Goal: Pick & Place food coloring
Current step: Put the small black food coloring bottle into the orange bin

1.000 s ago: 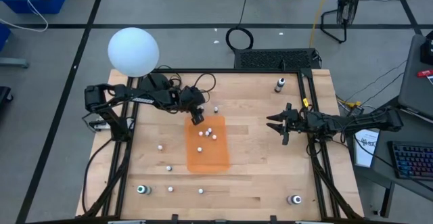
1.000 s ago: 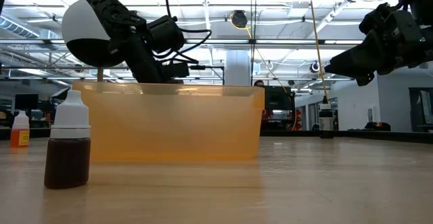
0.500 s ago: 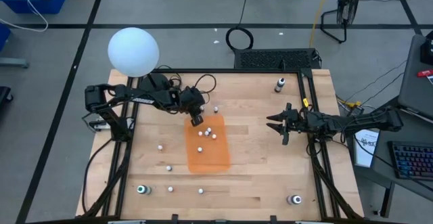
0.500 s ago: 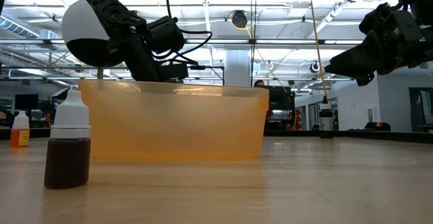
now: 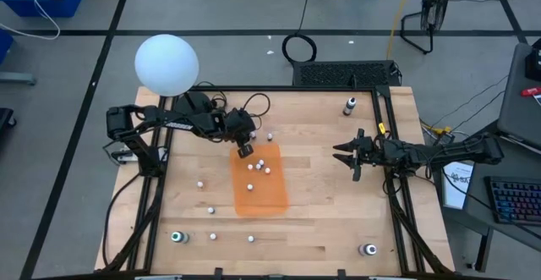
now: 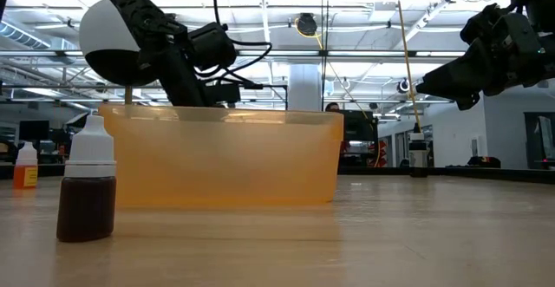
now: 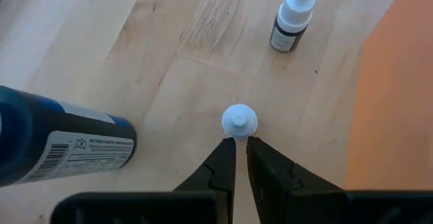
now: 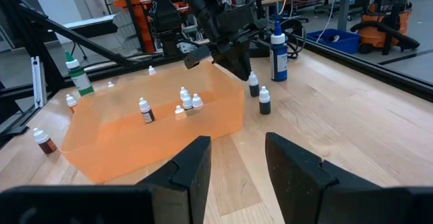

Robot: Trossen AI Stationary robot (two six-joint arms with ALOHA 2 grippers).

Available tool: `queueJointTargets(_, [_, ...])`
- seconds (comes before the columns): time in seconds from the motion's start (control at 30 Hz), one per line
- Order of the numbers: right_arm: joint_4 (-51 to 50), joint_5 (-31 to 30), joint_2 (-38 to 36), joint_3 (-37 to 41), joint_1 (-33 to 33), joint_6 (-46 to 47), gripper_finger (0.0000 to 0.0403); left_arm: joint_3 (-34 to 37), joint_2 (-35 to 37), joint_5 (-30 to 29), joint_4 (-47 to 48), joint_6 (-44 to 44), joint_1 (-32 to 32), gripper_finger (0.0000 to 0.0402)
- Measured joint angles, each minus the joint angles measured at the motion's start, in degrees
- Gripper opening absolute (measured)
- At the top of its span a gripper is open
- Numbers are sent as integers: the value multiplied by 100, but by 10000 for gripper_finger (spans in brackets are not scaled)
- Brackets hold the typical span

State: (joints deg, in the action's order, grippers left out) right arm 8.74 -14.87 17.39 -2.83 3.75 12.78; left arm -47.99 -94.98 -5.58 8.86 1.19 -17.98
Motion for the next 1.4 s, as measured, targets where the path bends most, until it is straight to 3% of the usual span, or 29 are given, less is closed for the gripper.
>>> queueJointTargets(0.33, [1,1,0,0,-1,0,130,-70,284,13,568,-133,2,42])
queueJointTargets(0.53, [1,2,-1,0,-2,0,130,-765,513,19,1599,-160,0,47])
queueJointTargets(0.77, [-14,4,-2,0,-2,0,130,-2157,16,125,3210,-703,55,141])
queueJointTargets(1.0, [-7,0,-2,0,0,0,130,-2667,-648,37,3436,-1228,8,226])
queueJointTargets(1.13, [-3,1,-2,0,-2,0,130,-2677,-937,10,3432,-1490,4,240])
queueJointTargets(1.4, [-1,0,-2,0,-1,0,130,-2682,-1298,52,3278,-1620,-117,225])
